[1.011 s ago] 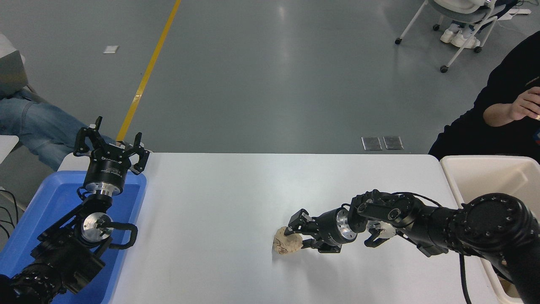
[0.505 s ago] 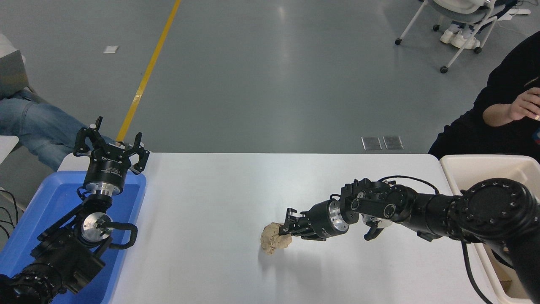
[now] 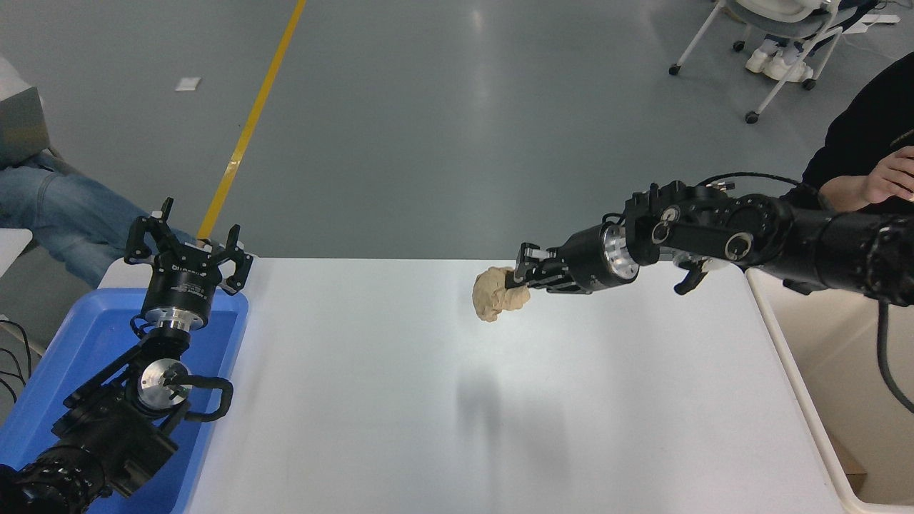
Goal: Pick up paper ball place in dustbin
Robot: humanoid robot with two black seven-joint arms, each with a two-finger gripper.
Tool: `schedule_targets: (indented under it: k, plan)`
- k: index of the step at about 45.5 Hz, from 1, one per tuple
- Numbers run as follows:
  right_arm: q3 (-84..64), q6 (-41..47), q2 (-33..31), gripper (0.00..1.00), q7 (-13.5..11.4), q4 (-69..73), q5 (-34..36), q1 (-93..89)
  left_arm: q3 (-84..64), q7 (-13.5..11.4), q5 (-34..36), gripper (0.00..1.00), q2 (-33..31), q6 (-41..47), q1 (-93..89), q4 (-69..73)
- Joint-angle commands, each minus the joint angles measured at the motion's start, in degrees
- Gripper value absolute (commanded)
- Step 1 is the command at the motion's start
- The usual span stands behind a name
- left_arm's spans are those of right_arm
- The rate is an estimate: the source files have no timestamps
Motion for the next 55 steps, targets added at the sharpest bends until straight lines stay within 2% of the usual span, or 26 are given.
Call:
schedule_targets:
  k: [1, 13, 35, 55]
  plan:
    - [0.07, 1.46, -8.37, 0.0, 0.0, 3.14, -0.09, 7.39, 0.0, 0.0, 0.02, 0.99, 0.0, -0.01, 0.0, -0.01]
    - [0.07, 3.84, -12.33, 0.0, -0.17, 3.23, -0.17, 11.52, 0.0, 0.0, 0.02, 0.99, 0.0, -0.01, 0.0, -0.01]
    - [-0.19, 3.13, -10.83, 0.0, -0.79, -0.81, -2.02, 9.94, 0.0, 0.0, 0.02, 0.99, 0.0, -0.01, 0.0, -0.01]
    - [-3.36, 3.13, -11.1, 0.0, -2.98, -19.16, -0.88, 3.18, 0.0, 0.0, 0.02, 0.99, 0.0, -0.01, 0.0, -0.01]
